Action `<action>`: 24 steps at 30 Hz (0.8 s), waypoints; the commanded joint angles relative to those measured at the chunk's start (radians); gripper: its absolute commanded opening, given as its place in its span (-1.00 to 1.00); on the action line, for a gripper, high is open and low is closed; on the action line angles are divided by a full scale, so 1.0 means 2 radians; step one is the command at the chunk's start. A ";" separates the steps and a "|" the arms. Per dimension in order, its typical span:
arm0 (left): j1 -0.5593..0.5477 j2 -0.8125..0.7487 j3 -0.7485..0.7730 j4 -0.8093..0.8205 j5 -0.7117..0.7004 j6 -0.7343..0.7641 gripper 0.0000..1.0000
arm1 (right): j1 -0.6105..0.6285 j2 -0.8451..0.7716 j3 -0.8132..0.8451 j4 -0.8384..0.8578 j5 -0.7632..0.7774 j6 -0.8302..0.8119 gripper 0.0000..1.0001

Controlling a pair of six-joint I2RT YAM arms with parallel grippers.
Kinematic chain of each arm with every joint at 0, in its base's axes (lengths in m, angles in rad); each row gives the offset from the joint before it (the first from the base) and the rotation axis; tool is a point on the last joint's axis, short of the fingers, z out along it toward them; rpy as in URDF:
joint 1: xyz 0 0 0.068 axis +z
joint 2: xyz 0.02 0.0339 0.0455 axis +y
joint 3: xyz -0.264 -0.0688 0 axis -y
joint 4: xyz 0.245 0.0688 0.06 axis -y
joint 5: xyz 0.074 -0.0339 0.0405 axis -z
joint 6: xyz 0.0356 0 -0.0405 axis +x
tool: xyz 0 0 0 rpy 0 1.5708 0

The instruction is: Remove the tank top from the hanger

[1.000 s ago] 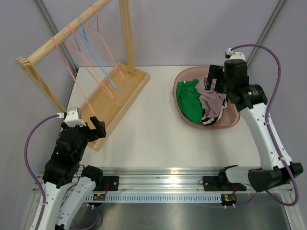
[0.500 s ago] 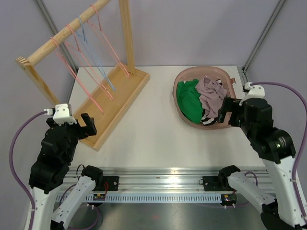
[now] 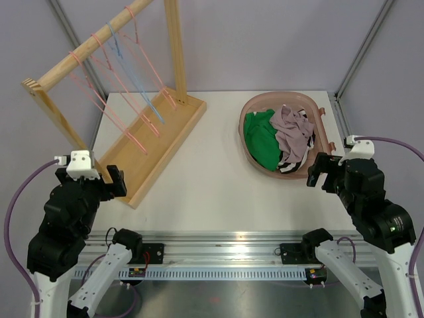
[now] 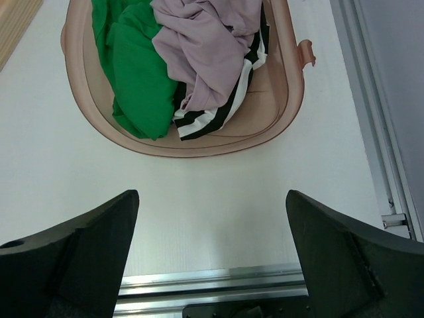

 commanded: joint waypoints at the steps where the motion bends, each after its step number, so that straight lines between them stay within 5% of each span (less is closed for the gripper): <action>1: 0.003 -0.015 0.022 -0.014 0.012 0.004 0.98 | 0.002 -0.003 -0.005 0.008 -0.010 0.008 0.99; 24: 0.003 -0.057 -0.011 0.003 0.015 -0.012 0.98 | 0.003 0.002 -0.028 0.047 -0.003 0.002 0.99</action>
